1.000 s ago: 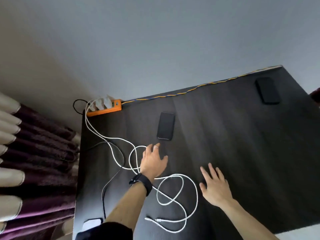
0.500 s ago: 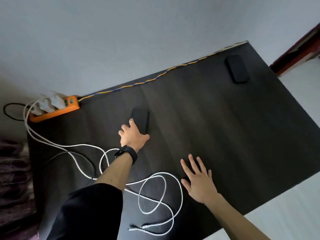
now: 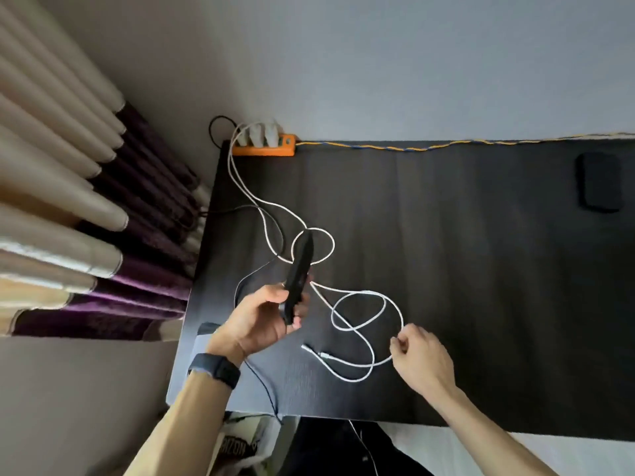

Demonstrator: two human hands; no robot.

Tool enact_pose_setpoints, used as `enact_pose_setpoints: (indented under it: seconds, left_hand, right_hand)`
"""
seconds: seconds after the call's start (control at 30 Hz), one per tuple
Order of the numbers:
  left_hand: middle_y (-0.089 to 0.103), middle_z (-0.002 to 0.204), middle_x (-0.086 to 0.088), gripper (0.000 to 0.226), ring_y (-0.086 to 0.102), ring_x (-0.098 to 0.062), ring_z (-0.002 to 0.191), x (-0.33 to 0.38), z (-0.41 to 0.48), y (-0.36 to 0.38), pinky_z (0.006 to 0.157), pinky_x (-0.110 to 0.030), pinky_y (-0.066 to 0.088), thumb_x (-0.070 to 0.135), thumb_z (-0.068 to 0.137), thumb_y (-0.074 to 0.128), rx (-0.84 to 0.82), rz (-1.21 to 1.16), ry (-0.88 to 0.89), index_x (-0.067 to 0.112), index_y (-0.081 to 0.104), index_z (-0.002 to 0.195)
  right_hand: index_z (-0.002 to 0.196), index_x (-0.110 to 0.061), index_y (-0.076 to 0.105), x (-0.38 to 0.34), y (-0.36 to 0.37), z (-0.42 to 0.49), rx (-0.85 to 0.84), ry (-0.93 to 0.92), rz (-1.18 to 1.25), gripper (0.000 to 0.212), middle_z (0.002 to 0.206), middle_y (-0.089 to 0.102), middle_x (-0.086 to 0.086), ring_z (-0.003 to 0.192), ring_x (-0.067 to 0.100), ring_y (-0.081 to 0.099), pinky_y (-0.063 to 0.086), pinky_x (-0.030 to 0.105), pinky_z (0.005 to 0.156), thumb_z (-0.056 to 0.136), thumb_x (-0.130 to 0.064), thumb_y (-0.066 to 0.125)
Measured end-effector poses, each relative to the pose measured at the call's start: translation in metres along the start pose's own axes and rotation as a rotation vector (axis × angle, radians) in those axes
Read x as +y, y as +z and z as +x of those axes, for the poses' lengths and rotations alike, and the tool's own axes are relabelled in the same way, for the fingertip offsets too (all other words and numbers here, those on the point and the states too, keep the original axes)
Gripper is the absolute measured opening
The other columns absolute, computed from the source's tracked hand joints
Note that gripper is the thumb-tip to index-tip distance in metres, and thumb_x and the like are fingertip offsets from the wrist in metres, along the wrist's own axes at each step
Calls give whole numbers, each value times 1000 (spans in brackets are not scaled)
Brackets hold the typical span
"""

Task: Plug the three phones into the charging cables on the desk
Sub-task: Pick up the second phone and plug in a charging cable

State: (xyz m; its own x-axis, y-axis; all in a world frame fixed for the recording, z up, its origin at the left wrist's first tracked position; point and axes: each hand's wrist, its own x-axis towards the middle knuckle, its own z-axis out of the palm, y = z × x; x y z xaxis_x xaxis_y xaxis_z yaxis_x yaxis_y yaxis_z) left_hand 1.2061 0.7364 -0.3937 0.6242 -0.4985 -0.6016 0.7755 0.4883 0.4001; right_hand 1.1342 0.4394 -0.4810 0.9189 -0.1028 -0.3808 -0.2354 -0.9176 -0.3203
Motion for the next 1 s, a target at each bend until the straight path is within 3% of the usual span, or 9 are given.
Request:
enact_pose_setpoints:
  seconds: [0.1, 0.2, 0.27, 0.33, 0.43, 0.57, 0.7, 0.87, 1.0]
  left_hand:
    - [54, 88, -8, 78, 53, -19, 67, -32, -47, -25, 57, -28, 46, 6, 54, 88, 74, -9, 42, 7, 52, 122]
    - [64, 81, -10, 54, 62, -22, 64, -69, -79, -40, 55, -30, 48, 3, 51, 92, 255, -20, 71, 13, 59, 93]
    - [66, 74, -9, 27, 63, -21, 60, -88, -90, -46, 50, -29, 48, -2, 73, 73, 352, -33, 70, 11, 59, 91]
    - [66, 72, -10, 15, 61, -21, 58, -106, -98, -53, 48, -28, 44, -6, 87, 53, 419, -73, 55, 7, 57, 94]
    - [67, 80, -13, 17, 63, -21, 63, -129, -106, -65, 49, -26, 44, -4, 87, 50, 471, -160, 55, 3, 58, 100]
    - [67, 92, -12, 40, 61, -23, 72, -147, -116, -84, 53, -29, 45, 2, 76, 60, 510, -264, 74, 14, 53, 114]
    - [72, 81, -7, 15, 62, -20, 67, -145, -130, -93, 57, -28, 37, 10, 78, 60, 499, -278, 72, 16, 65, 91]
    - [74, 85, -6, 16, 67, -20, 71, -139, -140, -121, 59, -29, 39, 6, 92, 53, 540, -338, 76, 18, 62, 96]
    - [69, 93, -6, 17, 62, -20, 75, -133, -144, -133, 60, -29, 40, 7, 91, 55, 528, -289, 77, 22, 59, 98]
  right_hand:
    - [79, -25, 53, -21, 28, -39, -51, -191, 62, 16, 76, 62, -7, 78, 20, 63, 47, 34, 60, 87, -36, 62]
    - [99, -26, 55, -41, 51, -49, -125, -314, 8, 14, 101, 61, -5, 91, 22, 65, 53, 37, 67, 89, -36, 59]
    - [123, -24, 49, -51, 58, -48, -229, -299, -70, 33, 126, 50, -1, 103, 25, 65, 54, 41, 75, 94, -39, 56]
    - [134, -20, 41, -58, 61, -48, -296, -257, -169, 45, 135, 40, 3, 106, 30, 65, 52, 42, 78, 96, -42, 54]
    - [130, -17, 40, -62, 63, -48, -301, -231, -253, 45, 132, 38, 6, 101, 32, 67, 49, 40, 73, 97, -44, 53]
    - [126, -16, 41, -66, 69, -51, -264, -208, -289, 45, 126, 41, 6, 99, 32, 68, 49, 40, 71, 97, -48, 54]
    - [123, -17, 45, -81, 78, -53, -210, -222, -280, 41, 124, 47, 5, 106, 30, 64, 52, 43, 73, 96, -45, 57]
    - [117, -17, 55, -104, 95, -49, -277, -206, -314, 26, 120, 61, 4, 118, 27, 53, 51, 44, 88, 98, -35, 55]
    - [108, -18, 58, -112, 97, -55, -300, -284, -322, 17, 110, 62, 2, 112, 28, 52, 48, 43, 89, 99, -31, 51]
